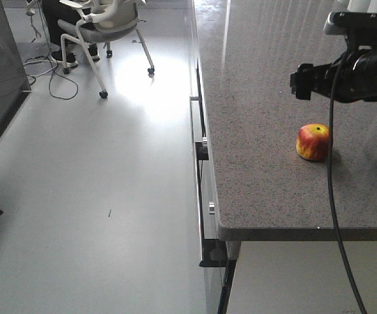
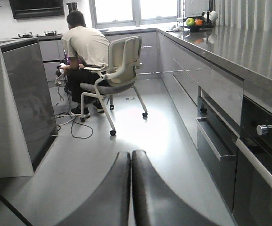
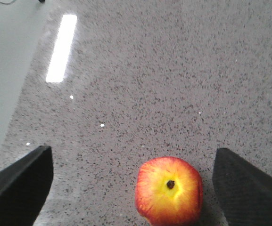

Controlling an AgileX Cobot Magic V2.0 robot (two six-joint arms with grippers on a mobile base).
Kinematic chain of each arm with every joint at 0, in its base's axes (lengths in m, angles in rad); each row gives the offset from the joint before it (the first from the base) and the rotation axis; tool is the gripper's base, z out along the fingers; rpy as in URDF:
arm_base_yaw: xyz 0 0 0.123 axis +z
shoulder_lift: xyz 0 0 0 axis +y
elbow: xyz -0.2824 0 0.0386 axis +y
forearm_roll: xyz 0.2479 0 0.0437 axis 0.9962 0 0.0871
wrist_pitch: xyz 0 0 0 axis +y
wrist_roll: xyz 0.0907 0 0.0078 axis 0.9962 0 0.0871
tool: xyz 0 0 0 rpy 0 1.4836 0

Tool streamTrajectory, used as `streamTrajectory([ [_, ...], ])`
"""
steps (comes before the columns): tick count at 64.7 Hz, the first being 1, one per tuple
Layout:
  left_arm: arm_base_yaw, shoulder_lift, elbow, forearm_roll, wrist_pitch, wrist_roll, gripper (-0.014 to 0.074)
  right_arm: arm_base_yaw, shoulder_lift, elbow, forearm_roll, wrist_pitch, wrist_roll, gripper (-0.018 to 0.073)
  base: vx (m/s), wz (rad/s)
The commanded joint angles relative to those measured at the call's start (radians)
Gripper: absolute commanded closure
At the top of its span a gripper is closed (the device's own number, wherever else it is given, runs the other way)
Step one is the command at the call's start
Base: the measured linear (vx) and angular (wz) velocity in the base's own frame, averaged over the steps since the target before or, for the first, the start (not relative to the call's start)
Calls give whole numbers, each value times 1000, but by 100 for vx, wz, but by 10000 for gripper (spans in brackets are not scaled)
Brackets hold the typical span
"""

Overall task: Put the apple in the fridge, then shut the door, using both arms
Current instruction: 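Lower the open right gripper over the red-yellow apple, then close the right gripper on the apple and lift it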

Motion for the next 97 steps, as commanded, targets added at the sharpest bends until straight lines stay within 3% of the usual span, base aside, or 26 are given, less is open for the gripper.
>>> streamTrajectory([
  [1, -3, -15, -17, -9, -75, -3, 603, 0, -22, -35, -48, -72, 33, -91, 0, 0],
  [27, -3, -15, -17, -9, -75, -3, 603, -70, 38, -35, -68, -103, 90, -80, 0, 0],
  [59, -3, -15, -17, -9, -75, -3, 603, -68, 44, -40, 45, -146, -36, -52, 0, 0],
  [97, -3, -15, -17, -9, -75, -3, 603, -68, 202, -40, 45, -133, -37, -36, 0, 0],
])
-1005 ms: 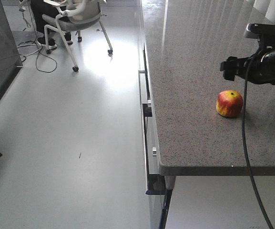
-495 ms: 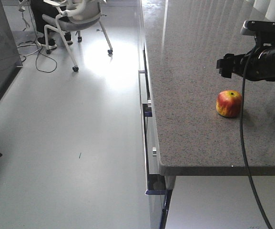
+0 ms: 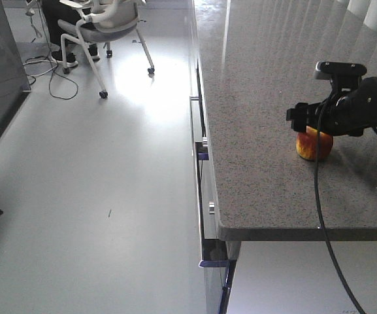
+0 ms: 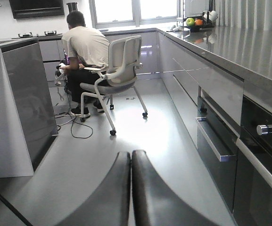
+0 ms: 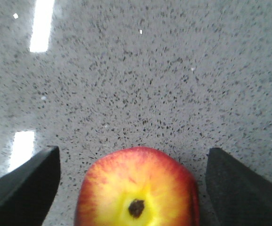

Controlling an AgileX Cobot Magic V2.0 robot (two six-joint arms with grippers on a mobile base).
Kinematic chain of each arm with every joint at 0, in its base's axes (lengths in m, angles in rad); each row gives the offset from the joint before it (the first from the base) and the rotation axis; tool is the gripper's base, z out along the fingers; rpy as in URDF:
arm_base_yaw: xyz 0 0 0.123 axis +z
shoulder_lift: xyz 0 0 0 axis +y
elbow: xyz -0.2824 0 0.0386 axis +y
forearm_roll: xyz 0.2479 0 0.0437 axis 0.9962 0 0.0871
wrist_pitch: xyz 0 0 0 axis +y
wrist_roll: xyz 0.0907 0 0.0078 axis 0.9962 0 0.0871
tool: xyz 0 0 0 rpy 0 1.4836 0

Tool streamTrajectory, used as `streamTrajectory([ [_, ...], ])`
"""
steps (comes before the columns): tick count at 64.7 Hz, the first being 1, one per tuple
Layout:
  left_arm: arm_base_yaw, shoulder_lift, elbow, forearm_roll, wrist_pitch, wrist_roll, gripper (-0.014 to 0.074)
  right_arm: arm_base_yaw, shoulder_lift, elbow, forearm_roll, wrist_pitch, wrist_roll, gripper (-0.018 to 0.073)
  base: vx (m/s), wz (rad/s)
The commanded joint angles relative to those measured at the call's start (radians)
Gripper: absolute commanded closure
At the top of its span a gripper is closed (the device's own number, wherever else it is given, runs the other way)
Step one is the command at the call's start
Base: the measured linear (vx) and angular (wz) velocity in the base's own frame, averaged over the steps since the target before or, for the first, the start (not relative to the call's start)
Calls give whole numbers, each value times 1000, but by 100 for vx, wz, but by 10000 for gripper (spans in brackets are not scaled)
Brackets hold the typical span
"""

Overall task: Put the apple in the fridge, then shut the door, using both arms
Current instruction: 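Close the right gripper on the apple and lift it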

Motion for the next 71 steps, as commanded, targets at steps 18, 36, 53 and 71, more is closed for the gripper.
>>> streamTrajectory([
  [18, -3, -15, -17, -9, -75, -3, 603, -5, 3, -32, -5, -11, -4, -34, 0, 0],
  [36, -3, -15, -17, -9, -75, -3, 603, -5, -1, -32, -5, -5, -3, 118, 0, 0],
  [53, -3, -15, -17, -9, -75, -3, 603, -5, -54, -33, -4, -14, 0, 393, 0, 0],
  [71, -3, -15, -17, -9, -75, -3, 603, -4, -245, -36, -4, -47, -1, 506, 0, 0],
])
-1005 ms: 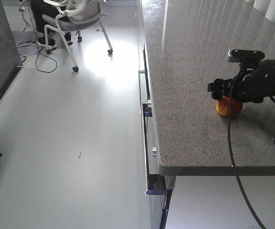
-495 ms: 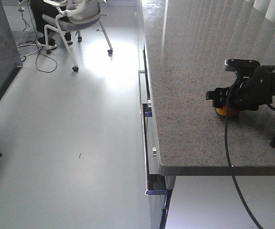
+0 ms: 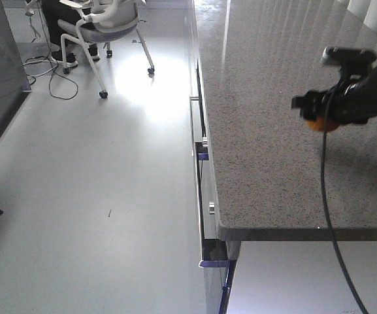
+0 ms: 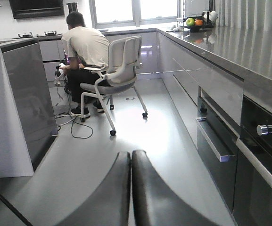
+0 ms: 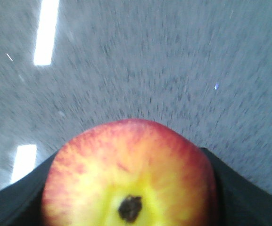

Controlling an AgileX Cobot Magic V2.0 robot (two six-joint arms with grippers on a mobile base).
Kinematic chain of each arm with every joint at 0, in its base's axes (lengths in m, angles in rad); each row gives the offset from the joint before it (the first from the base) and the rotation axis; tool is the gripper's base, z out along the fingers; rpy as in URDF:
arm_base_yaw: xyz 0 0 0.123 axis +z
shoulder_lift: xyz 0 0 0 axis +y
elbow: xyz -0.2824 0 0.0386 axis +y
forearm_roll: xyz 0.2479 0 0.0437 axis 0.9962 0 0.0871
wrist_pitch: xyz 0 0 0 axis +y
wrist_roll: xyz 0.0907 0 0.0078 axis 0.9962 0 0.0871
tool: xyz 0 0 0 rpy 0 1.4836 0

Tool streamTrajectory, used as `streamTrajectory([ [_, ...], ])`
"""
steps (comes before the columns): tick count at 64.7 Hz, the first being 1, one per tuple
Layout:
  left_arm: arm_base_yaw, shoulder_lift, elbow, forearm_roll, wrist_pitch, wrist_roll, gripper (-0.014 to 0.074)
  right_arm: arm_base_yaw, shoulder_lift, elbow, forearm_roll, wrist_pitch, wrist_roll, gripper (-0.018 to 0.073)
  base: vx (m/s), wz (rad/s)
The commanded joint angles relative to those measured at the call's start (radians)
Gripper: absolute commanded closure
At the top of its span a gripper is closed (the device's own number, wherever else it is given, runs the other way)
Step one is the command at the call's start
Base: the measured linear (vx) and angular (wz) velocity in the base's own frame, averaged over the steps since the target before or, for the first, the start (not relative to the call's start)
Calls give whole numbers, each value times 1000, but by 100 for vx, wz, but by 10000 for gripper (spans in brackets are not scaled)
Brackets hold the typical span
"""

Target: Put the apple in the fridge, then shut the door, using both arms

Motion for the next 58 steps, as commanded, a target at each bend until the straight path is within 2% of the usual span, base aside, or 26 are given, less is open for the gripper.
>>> streamTrajectory([
  [1, -3, -15, -17, -9, -75, -3, 603, -4, -137, -36, -4, -73, -2, 506, 0, 0],
  [17, -3, -15, -17, -9, -75, -3, 603, -4, -364, -36, -3, -54, -2, 503, 0, 0],
  [28, -3, -15, -17, -9, -75, -3, 603, -4, -510, -36, 4, 24, -16, 501, 0, 0],
  [41, -3, -15, -17, -9, -75, -3, 603, -4, -633, -36, 115, 163, -110, 500, 0, 0],
  [58, -3, -15, -17, -9, -75, -3, 603, -4, -678, -36, 229, 171, -146, 500, 0, 0],
])
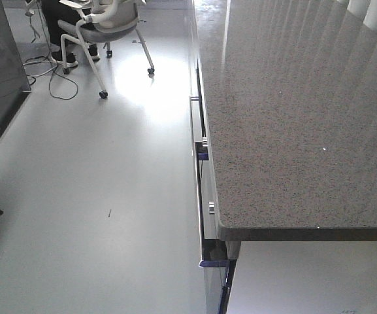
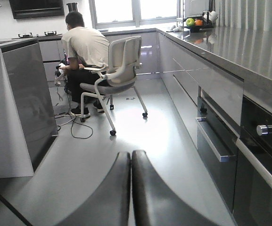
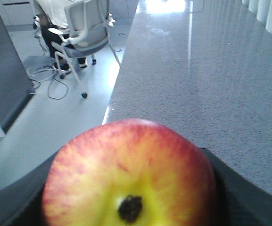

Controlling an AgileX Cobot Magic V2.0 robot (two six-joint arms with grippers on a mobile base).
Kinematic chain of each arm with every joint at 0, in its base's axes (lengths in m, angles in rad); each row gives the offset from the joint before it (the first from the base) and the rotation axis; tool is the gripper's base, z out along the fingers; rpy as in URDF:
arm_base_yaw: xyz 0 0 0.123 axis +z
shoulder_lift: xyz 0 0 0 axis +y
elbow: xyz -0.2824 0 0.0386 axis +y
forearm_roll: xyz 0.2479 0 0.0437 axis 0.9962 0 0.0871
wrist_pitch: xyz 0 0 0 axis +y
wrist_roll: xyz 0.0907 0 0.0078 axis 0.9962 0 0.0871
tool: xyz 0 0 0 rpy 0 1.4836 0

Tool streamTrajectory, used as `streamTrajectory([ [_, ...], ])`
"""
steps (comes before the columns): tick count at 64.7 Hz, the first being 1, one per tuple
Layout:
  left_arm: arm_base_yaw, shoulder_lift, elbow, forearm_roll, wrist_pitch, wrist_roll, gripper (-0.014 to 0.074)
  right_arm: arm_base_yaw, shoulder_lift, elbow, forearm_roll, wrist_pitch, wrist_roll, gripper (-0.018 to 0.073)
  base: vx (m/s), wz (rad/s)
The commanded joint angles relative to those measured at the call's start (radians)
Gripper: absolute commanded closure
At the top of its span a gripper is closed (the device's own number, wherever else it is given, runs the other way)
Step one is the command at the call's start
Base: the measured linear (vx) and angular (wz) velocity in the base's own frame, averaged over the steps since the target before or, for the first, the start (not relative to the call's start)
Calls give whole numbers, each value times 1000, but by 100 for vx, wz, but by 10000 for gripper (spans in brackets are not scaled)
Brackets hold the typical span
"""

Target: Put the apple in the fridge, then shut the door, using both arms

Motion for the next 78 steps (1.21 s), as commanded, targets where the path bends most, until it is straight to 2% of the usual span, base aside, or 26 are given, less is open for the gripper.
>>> streamTrajectory([
  [1, -3, -15, -17, -9, -75, -3, 603, -4, -23, -36, 42, -69, -12, 500, 0, 0],
  [9, -3, -15, -17, -9, -75, -3, 603, -4, -23, -36, 65, -67, -10, 500, 0, 0],
  [78, -3, -15, -17, -9, -75, -3, 603, -4, -23, -36, 65, -66, -10, 500, 0, 0],
])
